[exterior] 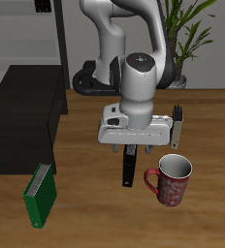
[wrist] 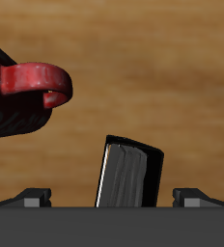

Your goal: Place the black book upright on top of the shelf and place the red mug on top of the shelf

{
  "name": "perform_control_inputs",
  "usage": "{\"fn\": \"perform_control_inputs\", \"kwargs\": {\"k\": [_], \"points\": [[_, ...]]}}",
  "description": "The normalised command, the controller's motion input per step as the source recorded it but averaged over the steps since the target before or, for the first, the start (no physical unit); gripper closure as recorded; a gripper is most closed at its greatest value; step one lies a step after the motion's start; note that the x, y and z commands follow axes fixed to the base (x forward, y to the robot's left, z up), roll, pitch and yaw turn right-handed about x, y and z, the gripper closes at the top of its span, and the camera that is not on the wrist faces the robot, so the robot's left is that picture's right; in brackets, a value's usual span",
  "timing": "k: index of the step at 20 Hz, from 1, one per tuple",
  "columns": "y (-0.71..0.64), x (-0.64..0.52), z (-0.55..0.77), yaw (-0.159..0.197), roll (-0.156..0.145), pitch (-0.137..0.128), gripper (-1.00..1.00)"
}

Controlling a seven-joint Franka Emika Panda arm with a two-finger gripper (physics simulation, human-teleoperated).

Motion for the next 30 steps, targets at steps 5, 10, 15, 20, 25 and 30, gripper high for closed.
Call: {"fn": "perform_control_inputs", "kwargs": {"k": [5, 10, 15, 20, 25, 30], "points": [[-0.03, 0.02, -0.21, 0.001, 0.004, 0.042, 1.00], [-0.01, -0.02, 0.01, -0.018, 0.011, 0.011, 1.00], [-0.05, -0.19, 0.33, -0.027, 0.001, -0.019, 1.00], [-0.03, -0.19, 0.34, -0.029, 0.021, -0.015, 1.00], [-0.21, -0.50, 0.83, -0.095, 0.004, -0.055, 1.00], [-0.49, -0.52, 0.91, -0.082, -0.061, -0.091, 1.00]]}}
